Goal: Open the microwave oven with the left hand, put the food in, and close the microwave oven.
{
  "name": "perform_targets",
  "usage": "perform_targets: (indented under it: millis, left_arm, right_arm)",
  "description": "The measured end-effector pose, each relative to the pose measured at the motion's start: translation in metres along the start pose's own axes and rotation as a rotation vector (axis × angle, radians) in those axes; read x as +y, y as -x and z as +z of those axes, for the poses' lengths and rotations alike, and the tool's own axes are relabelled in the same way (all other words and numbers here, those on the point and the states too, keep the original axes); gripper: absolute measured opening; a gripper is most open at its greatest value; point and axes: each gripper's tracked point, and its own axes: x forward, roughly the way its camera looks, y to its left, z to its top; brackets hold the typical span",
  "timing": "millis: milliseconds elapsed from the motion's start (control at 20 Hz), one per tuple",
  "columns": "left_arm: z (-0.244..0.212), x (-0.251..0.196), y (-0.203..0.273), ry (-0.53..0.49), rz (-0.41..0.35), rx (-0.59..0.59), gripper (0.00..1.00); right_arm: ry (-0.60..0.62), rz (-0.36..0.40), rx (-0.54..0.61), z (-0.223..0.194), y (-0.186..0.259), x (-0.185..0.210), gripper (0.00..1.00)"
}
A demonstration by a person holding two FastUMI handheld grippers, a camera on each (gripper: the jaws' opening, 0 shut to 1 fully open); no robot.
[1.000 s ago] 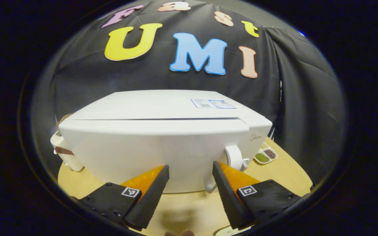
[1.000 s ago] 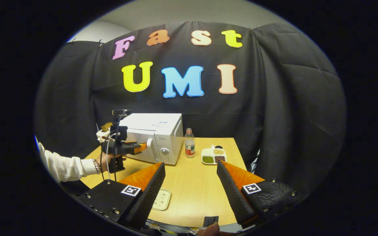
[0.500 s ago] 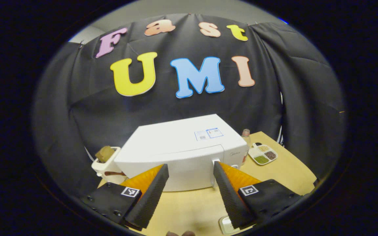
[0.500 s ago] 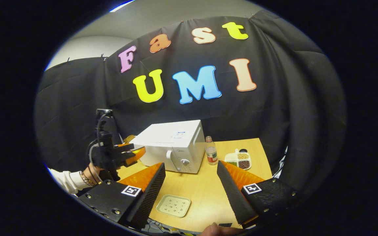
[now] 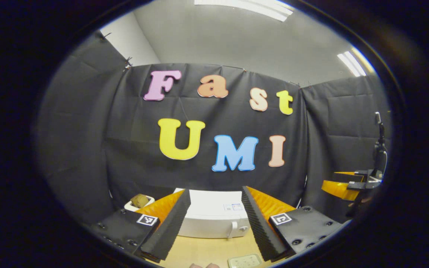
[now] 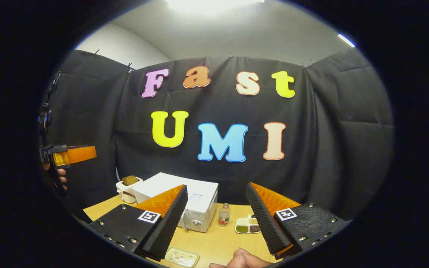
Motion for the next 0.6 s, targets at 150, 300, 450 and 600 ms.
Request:
perform_targets:
  millis: [150, 300, 450, 600]
  left_arm:
    - [0.010, 0.004, 0.012, 0.002, -0.018, -0.058, 0.94]
    - [0.008, -0.006, 0.023, 0.047, -0.067, -0.065, 0.94]
    - [0.004, -0.003, 0.038, 0.060, -0.091, -0.052, 0.96]
    - [0.001, 0.005, 0.046, 0.068, -0.096, -0.043, 0.93]
  right_arm:
    - [-0.029, -0.038, -0.017, 0.008, 0.009, 0.011, 0.96]
    - [-0.020, -0.057, 0.006, 0.005, 0.017, 0.022, 0.96]
    - [-0.004, -0.086, 0.019, 0.008, 0.020, 0.028, 0.96]
    - [-0.024, -0.076, -0.015, 0.020, 0.022, 0.039, 0.96]
